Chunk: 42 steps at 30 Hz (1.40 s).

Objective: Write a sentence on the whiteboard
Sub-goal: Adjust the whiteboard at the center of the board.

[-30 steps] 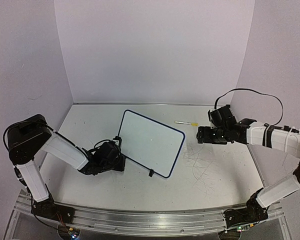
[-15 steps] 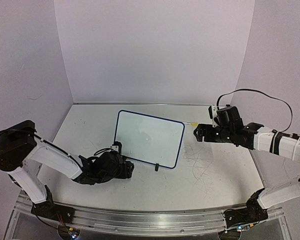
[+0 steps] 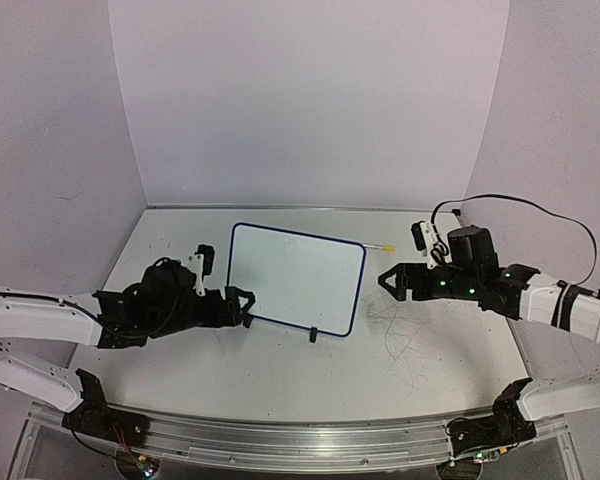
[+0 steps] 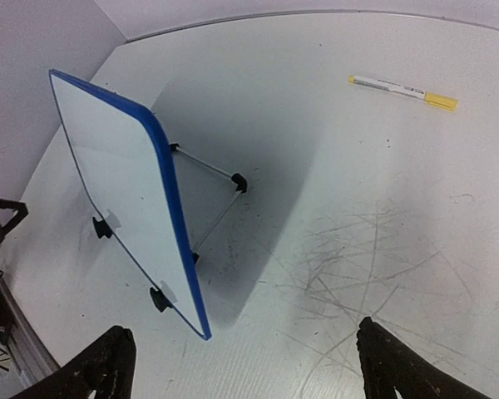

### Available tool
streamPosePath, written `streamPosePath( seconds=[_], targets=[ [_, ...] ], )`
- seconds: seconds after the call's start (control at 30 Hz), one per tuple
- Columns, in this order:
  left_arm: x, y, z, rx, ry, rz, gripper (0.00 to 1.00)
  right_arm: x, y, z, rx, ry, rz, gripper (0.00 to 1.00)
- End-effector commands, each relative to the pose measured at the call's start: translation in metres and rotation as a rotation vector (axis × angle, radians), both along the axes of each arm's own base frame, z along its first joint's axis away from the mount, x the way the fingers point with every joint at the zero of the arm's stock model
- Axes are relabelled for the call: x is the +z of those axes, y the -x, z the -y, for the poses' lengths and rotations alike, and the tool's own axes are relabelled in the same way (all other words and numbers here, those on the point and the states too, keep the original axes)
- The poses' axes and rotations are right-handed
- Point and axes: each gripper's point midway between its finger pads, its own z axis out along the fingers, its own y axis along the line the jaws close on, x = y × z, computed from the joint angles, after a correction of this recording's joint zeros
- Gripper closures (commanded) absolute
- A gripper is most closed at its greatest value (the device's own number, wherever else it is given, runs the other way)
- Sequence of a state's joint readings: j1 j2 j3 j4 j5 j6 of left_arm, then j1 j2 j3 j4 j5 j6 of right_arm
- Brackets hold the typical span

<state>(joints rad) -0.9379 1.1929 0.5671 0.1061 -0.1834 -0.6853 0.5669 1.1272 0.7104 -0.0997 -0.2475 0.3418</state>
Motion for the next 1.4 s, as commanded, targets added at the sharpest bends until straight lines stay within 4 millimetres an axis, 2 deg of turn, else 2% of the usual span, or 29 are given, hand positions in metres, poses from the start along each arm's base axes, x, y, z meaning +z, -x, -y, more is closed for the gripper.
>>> streamPosePath(
  seconds=[0.0, 0.03, 0.13, 0.27, 0.4, 0.47, 0.57, 0.73, 0.87, 0.97, 1.13, 1.37],
  targets=[
    [-0.040, 0.008, 0.008, -0.108, -0.073, -0.170, 0.18, 0.032, 0.007, -0.016, 0.046, -0.125, 0.034, 0.07],
    [-0.045, 0.009, 0.013, -0.128, -0.085, -0.185, 0.20, 0.034, 0.008, -0.016, 0.043, -0.126, 0.041, 0.06],
    [-0.065, 0.008, 0.026, -0.180, -0.134, -0.225, 0.34, 0.038, 0.006, -0.013, 0.027, -0.121, 0.056, 0.05],
    [-0.090, -0.002, 0.028, -0.166, -0.216, -0.233, 0.48, 0.044, 0.006, -0.010, 0.014, -0.118, 0.077, 0.05],
    [-0.104, -0.020, 0.025, -0.117, -0.302, -0.199, 0.50, 0.051, 0.006, -0.002, -0.011, -0.108, 0.116, 0.04],
    [-0.115, -0.024, 0.028, -0.120, -0.331, -0.210, 0.50, 0.054, 0.007, 0.002, -0.019, -0.104, 0.135, 0.03],
    [-0.120, -0.032, 0.033, -0.110, -0.350, -0.202, 0.50, 0.059, 0.008, 0.006, -0.034, -0.101, 0.158, 0.02],
    [-0.130, -0.037, 0.036, -0.094, -0.385, -0.198, 0.56, 0.058, 0.011, 0.010, -0.039, -0.096, 0.168, 0.02],
    [-0.133, -0.030, 0.049, -0.105, -0.397, -0.188, 0.64, 0.056, 0.011, 0.012, -0.048, -0.089, 0.167, 0.02],
    [-0.130, -0.020, 0.066, -0.111, -0.385, -0.182, 0.67, 0.054, 0.011, 0.013, -0.050, -0.086, 0.165, 0.02],
    [-0.129, 0.000, 0.090, -0.114, -0.342, -0.204, 0.64, 0.050, 0.011, 0.016, -0.064, -0.077, 0.162, 0.02],
    [-0.130, 0.023, 0.130, -0.208, -0.317, -0.217, 0.61, 0.050, 0.010, 0.019, -0.078, -0.067, 0.163, 0.02]
  ],
)
